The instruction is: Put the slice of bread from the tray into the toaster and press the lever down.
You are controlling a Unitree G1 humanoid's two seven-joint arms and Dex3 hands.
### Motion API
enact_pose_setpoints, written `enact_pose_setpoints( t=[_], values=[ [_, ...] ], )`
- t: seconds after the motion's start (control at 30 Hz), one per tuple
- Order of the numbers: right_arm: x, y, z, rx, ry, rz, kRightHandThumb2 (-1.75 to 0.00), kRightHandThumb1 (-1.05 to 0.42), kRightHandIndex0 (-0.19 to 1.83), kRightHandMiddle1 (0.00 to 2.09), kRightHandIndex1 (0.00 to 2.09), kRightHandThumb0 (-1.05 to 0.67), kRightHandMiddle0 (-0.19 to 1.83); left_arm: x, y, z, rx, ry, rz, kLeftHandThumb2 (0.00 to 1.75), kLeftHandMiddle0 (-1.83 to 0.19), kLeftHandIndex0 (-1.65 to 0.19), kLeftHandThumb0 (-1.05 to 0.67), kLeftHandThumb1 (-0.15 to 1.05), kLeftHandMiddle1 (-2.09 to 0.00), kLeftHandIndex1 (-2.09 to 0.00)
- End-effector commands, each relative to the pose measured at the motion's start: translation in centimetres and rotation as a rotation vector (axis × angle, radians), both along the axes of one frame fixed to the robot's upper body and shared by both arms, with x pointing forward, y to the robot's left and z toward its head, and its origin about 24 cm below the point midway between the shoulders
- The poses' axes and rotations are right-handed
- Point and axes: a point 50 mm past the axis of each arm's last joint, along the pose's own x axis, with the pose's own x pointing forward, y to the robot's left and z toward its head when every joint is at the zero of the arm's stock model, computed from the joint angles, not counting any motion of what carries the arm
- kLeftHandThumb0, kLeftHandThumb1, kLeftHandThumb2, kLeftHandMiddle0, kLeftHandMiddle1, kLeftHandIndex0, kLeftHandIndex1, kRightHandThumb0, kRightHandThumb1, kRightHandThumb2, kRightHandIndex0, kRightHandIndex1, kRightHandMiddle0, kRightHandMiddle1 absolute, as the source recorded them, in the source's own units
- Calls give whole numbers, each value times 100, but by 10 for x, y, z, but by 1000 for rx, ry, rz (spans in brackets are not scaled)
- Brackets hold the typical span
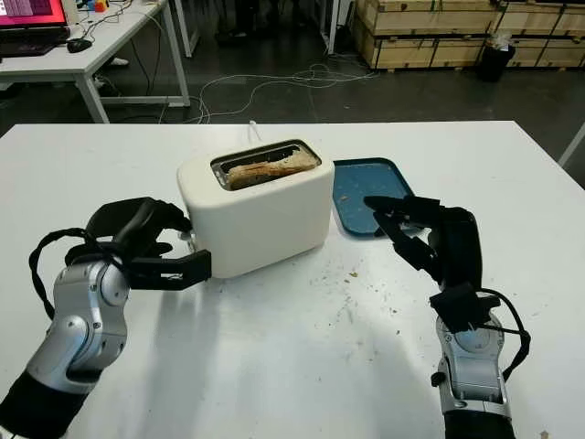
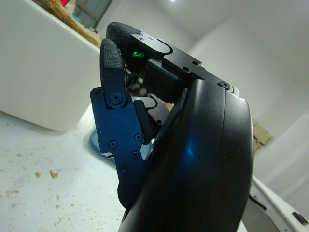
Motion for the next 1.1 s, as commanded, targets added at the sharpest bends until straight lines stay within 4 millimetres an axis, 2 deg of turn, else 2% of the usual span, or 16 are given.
enact_pose_setpoints(
  t=[0.0, 0.07, 0.1, 0.13, 0.17, 0.27, 0.3, 0.33, 0.47, 0.63, 0.73, 0.8, 0.83, 0.87, 0.97, 1.07],
  values=[
    [1, -1, 3, 4, -8, 1, -18, -92, 90, 0, 127, -43, 128, -12, -16, -54, -9, 300, -75, 17, -117, -96, -12, 92, -12, -2],
    [1, -1, 3, 6, -11, 6, -18, -92, 91, 0, 127, -42, 128, -14, -19, -71, 38, 370, -111, 12, -120, -102, -12, 92, -11, -4],
    [1, -1, 3, 5, -11, 6, -18, -92, 90, 0, 128, -42, 128, -17, -21, -81, 55, 412, -128, 7, -121, -104, -19, 88, -13, -4],
    [1, -2, 3, -4, -7, -1, -18, -92, 90, 0, 128, -42, 128, -20, -24, -93, 13, 523, -97, 5, -121, -104, -22, 88, -14, -3],
    [0, -3, 3, -11, -5, -6, -18, -92, 90, 0, 127, -43, 128, -23, -27, -103, -23, 598, -84, 13, -111, -90, -22, 90, -10, -2],
    [0, -3, 3, -2, -3, -3, -18, -92, 91, 0, 128, -42, 128, -32, -33, -122, -222, 745, -69, 18, -96, -73, -26, 92, -4, -1],
    [0, -4, 3, 2, -1, -1, -17, -92, 91, 0, 128, -43, 128, -33, -34, -127, -300, 790, -66, 30, -75, -63, -29, 92, -1, -1],
    [0, -3, 3, 5, 0, 0, -17, -92, 91, 0, 129, -43, 128, -33, -34, -128, -319, 806, -78, 36, -67, -59, -32, 92, -1, 0],
    [1, -2, 2, 2, 0, 0, -17, -92, 91, 0, 130, -42, 127, -33, -30, -124, -291, 778, -125, 35, -61, -52, -39, 92, -3, -1],
    [0, -2, 2, -3, -1, -2, -18, -92, 91, 1, 129, -43, 128, -29, -35, -128, -332, 832, -121, 41, -61, -55, -31, 92, -1, -2],
    [0, -2, 2, -7, -4, -1, -18, -92, 91, 0, 129, -43, 127, -29, -35, -124, -300, 818, -130, 39, -62, -55, -31, 92, -1, -1],
    [0, -1, 3, -12, -6, 0, -18, -92, 91, 0, 129, -43, 127, -28, -32, -112, -140, 746, -139, 33, -73, -57, -38, 92, -6, -1],
    [1, -1, 2, -10, -8, 3, -18, -92, 91, 0, 129, -43, 127, -28, -32, -106, -84, 707, -124, 19, -89, -69, -29, 92, -16, -4],
    [1, -1, 2, -7, -7, 3, -18, -92, 91, 0, 129, -43, 127, -27, -31, -99, -61, 677, -112, 14, -94, -76, -23, 92, -22, -4],
    [0, 0, 2, 5, -9, 8, -18, -92, 91, 0, 129, -43, 127, -26, -30, -77, -9, 547, -114, 26, -99, -84, -18, 92, -26, -3],
    [0, 2, 3, 12, -5, 12, -17, -92, 92, 0, 129, -43, 127, -27, -29, -48, -32, 359, -129, 14, -113, -102, -17, 92, -33, -7]
  ],
)
